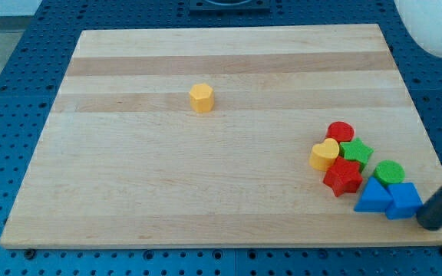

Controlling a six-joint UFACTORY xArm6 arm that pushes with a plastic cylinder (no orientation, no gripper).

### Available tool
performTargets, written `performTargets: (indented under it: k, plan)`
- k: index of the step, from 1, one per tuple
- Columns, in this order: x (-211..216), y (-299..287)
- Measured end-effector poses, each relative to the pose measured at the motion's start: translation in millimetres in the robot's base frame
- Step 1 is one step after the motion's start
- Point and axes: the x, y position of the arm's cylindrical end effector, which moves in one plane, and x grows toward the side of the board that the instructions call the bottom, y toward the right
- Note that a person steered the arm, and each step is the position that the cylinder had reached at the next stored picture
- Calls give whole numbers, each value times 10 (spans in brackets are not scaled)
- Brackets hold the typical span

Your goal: Move the green circle into the green star

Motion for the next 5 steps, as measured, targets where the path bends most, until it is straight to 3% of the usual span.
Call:
performTargets:
  k: [5]
  plan:
    - [-575, -278]
